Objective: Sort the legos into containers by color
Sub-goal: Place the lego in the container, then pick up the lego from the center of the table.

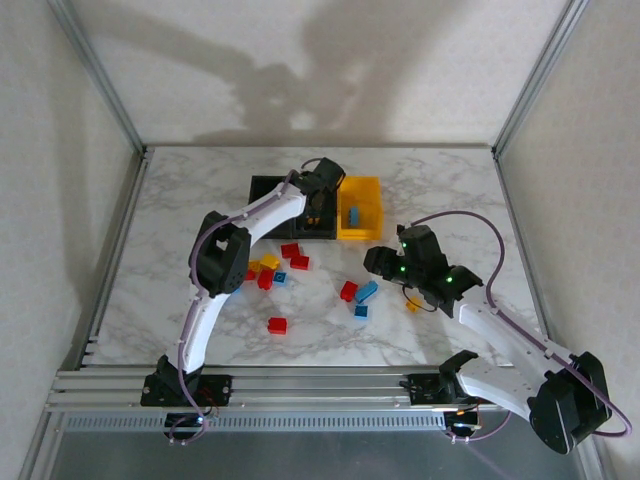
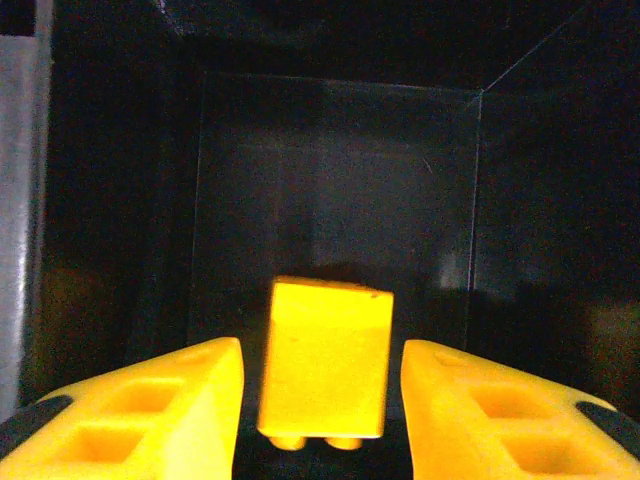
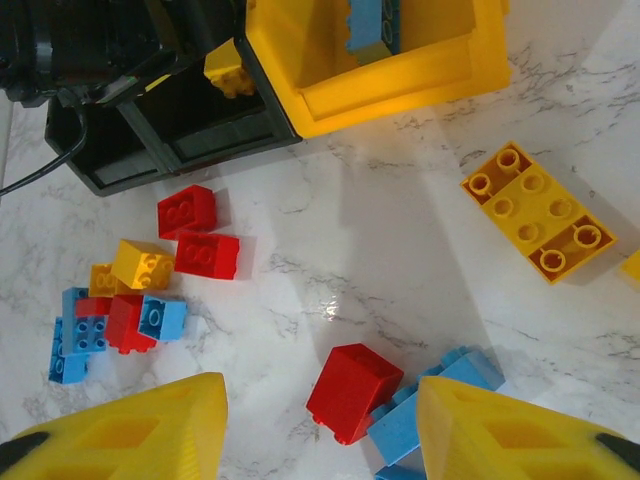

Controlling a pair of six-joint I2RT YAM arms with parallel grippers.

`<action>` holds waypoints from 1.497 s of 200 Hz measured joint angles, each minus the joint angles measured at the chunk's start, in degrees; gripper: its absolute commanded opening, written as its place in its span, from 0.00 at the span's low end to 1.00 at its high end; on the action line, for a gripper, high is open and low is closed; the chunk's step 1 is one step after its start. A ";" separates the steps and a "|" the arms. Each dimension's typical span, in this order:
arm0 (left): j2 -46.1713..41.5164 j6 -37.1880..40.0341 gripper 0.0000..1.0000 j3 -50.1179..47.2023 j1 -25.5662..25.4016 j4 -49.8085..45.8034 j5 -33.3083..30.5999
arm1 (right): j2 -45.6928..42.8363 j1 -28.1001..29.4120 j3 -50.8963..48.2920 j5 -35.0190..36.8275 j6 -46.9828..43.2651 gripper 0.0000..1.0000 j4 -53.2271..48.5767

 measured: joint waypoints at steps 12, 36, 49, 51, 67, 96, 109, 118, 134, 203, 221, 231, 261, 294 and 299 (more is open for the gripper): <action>-0.59 0.00 0.46 -0.04 0.00 0.00 0.26 | -0.07 0.00 0.00 0.46 0.11 0.55 -0.35; -2.47 0.00 0.47 -0.09 -0.04 0.00 0.66 | -0.35 0.00 0.00 1.05 0.15 0.55 -1.18; -4.28 0.00 0.47 -0.66 -0.13 0.09 0.85 | -0.55 0.00 0.00 1.11 0.15 0.55 -1.40; -4.57 0.00 0.48 -0.76 -0.13 0.09 0.85 | -0.57 0.00 0.00 1.09 0.17 0.55 -1.44; -7.72 0.00 0.48 -2.43 -0.50 0.85 1.31 | -0.90 0.00 0.00 1.29 0.15 0.55 -1.62; -15.28 -0.04 0.48 -9.33 -1.60 3.34 2.86 | -1.16 0.00 0.00 1.70 0.13 0.54 -1.66; -19.54 -0.20 0.48 -14.45 -1.95 4.92 3.74 | -1.16 0.00 0.00 1.70 0.13 0.54 -1.66; -22.21 -0.37 0.48 -17.97 -2.14 5.86 4.15 | -1.16 0.00 0.00 1.68 0.13 0.54 -1.60; -26.97 -0.85 0.49 -24.72 -2.19 7.48 4.85 | -0.79 0.00 0.00 1.66 0.09 0.54 -1.53; -39.12 -4.55 0.53 -45.59 -2.19 10.60 5.11 | 4.76 0.00 0.90 -0.07 -0.31 0.54 -0.20; -41.24 -5.49 0.54 -49.92 -2.19 11.02 5.11 | 6.01 0.00 0.94 -1.14 -0.33 0.54 0.92; -42.49 -5.90 0.57 -51.82 -2.19 10.88 5.01 | 6.47 0.00 0.94 -1.62 -0.31 0.54 1.31; -46.31 -6.51 0.62 -55.91 -2.19 10.78 3.87 | 7.15 0.00 0.98 -2.62 -0.33 0.54 2.14; -47.67 -6.47 0.62 -59.45 -2.19 10.34 2.89 | 7.65 0.04 0.98 -2.91 -0.24 0.54 2.62; -47.67 -6.47 0.61 -60.02 -2.16 10.32 2.69 | 7.67 0.09 0.98 -3.04 -0.24 0.54 2.80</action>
